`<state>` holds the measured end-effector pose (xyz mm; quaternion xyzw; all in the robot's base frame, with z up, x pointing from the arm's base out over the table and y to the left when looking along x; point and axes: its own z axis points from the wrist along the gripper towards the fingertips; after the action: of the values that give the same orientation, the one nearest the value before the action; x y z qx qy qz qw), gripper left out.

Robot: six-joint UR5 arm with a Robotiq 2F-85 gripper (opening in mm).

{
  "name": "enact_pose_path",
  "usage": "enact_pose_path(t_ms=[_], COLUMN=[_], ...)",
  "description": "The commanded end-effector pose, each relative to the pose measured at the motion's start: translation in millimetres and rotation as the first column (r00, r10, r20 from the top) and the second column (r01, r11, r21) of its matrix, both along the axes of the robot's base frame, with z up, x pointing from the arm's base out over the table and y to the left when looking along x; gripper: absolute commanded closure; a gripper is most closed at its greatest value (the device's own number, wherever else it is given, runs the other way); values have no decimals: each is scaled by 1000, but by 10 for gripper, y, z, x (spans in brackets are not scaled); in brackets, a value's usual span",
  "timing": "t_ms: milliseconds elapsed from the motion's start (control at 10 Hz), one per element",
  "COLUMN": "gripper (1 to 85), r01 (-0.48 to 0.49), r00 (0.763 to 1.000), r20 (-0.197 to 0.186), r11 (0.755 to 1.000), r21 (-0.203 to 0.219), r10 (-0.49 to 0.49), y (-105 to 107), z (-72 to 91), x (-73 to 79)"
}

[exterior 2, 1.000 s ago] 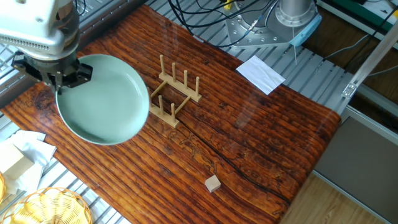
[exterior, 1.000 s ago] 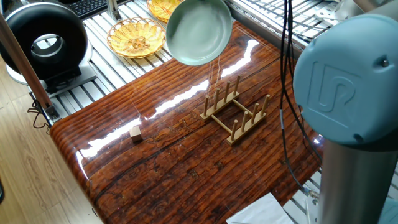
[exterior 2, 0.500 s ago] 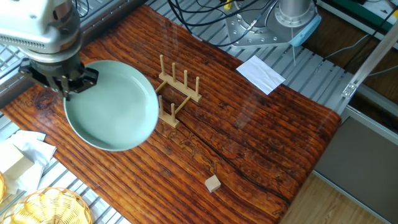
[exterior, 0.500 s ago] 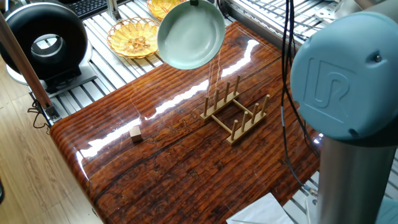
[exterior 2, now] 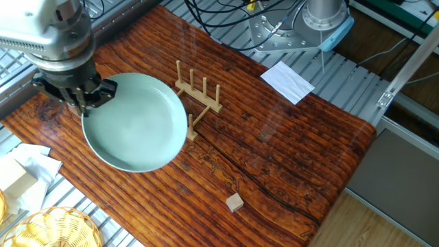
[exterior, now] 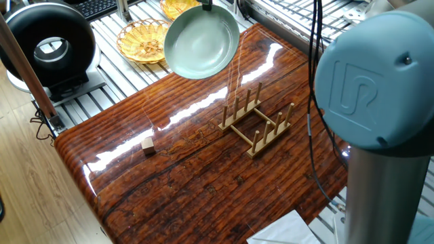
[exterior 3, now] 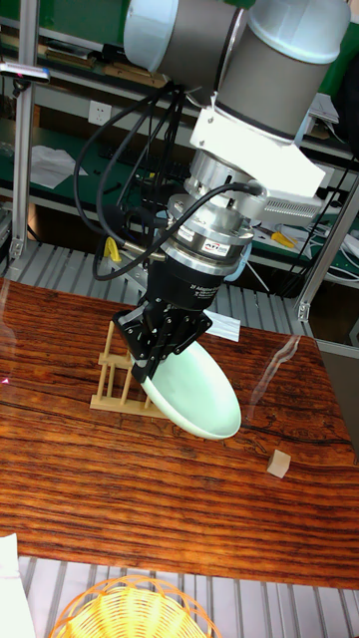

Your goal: Put the dish on the dish rack

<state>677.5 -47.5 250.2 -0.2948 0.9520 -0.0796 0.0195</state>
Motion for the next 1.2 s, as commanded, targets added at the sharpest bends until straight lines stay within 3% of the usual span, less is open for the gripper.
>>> enact_pose_path(t_ms=[0,200,400,500,800,1100], gripper=[847,847,847,847,847,847], r01=[-51,-85,-83,-70,-112,-96], r00=[999,996,997,998,992,993], r20=[-2,-19,-15,-5,35,41], r11=[998,994,991,991,964,968], r21=[-38,-72,-107,-116,-241,-233], r10=[51,84,82,70,124,108], y=[-95,-205,-165,-125,-404,-371], z=[42,312,495,498,528,411], x=[2,-249,-490,-593,-684,-750])
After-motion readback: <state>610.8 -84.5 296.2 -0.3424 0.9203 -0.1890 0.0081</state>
